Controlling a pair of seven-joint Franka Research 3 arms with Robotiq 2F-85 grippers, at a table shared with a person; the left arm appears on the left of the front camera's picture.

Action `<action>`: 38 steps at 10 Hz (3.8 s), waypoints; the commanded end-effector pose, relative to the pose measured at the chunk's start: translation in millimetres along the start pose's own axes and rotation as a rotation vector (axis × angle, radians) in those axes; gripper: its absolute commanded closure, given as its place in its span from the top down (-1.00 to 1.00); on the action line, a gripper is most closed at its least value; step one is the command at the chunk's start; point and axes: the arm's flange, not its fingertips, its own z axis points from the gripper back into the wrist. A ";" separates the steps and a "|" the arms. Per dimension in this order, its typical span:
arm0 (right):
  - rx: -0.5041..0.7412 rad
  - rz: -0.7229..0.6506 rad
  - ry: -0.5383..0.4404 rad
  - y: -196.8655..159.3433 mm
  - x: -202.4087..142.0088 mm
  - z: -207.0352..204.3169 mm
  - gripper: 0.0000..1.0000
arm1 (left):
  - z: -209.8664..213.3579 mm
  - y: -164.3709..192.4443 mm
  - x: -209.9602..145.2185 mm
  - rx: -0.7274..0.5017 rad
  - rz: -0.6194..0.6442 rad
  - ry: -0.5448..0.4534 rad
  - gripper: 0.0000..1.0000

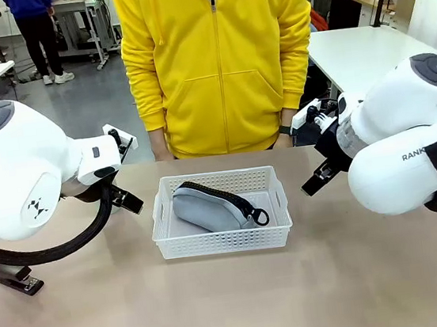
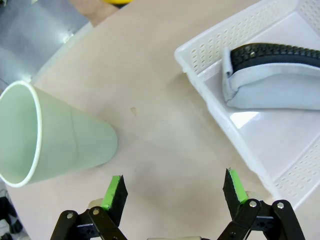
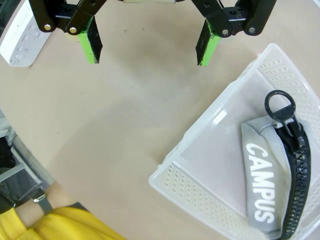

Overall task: Efficiently arrange items inside the basket to fit them all.
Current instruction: Pick up the Digital clock and place it inside the Organizing basket.

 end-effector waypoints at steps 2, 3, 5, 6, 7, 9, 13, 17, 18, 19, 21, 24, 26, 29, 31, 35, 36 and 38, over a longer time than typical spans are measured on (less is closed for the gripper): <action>0.147 -0.059 0.025 -29.0 -8.2 62.8 1.00 | 59.9 5.0 -16.3 -0.240 -0.025 -0.029 1.00; 0.241 -0.119 0.043 -49.8 -17.5 94.1 1.00 | 86.3 16.3 -24.5 -0.347 -0.016 -0.013 1.00; 0.450 -0.396 -0.015 -91.4 -35.7 146.8 1.00 | 125.1 46.5 -43.8 -0.598 0.013 -0.052 1.00; 0.578 -0.608 -0.015 -117.5 -50.5 167.3 1.00 | 139.9 73.5 -56.9 -0.696 0.073 -0.121 1.00; 0.705 -0.684 -0.097 -142.2 -73.7 178.2 1.00 | 149.1 101.1 -70.3 -0.801 0.121 -0.178 1.00; 0.902 -0.881 -0.271 -198.7 -141.8 186.3 1.00 | 159.6 160.0 -117.1 -0.881 0.301 -0.353 1.00; 1.004 -1.261 -0.509 -255.8 -273.7 151.6 1.00 | 151.7 209.7 -205.4 -0.964 0.687 -0.699 1.00; 0.976 -1.326 -0.499 -255.7 -299.8 156.9 1.00 | 157.6 228.5 -220.6 -0.939 0.752 -0.689 1.00; 0.976 -1.326 -0.499 -255.7 -299.8 156.9 1.00 | 157.6 228.5 -220.6 -0.939 0.752 -0.689 1.00; 0.976 -1.326 -0.499 -255.7 -299.8 156.9 1.00 | 157.6 228.5 -220.6 -0.939 0.752 -0.689 1.00; 0.976 -1.326 -0.499 -255.7 -299.8 156.9 1.00 | 157.6 228.5 -220.6 -0.939 0.752 -0.689 1.00; 0.976 -1.326 -0.499 -255.7 -299.8 156.9 1.00 | 157.6 228.5 -220.6 -0.939 0.752 -0.689 1.00; 0.744 -1.347 -0.309 -247.5 -267.8 156.7 1.00 | 157.6 228.5 -220.6 -0.939 0.752 -0.689 1.00; 0.336 -1.231 -0.045 -212.8 -175.1 162.9 1.00 | 157.6 228.5 -220.6 -0.939 0.752 -0.689 1.00; 0.107 -1.109 0.060 -189.1 -117.5 143.7 1.00 | 157.6 228.5 -220.6 -0.939 0.752 -0.689 1.00; -0.009 -0.849 0.180 -169.8 -60.3 99.4 1.00 | 157.6 228.5 -220.6 -0.939 0.752 -0.689 1.00; -0.086 -0.835 0.164 -171.9 -60.1 94.5 1.00 | 157.6 228.5 -220.6 -0.939 0.752 -0.689 1.00; -0.042 -0.827 0.141 -172.2 -60.2 95.3 1.00 | 157.6 228.5 -220.6 -0.939 0.752 -0.689 1.00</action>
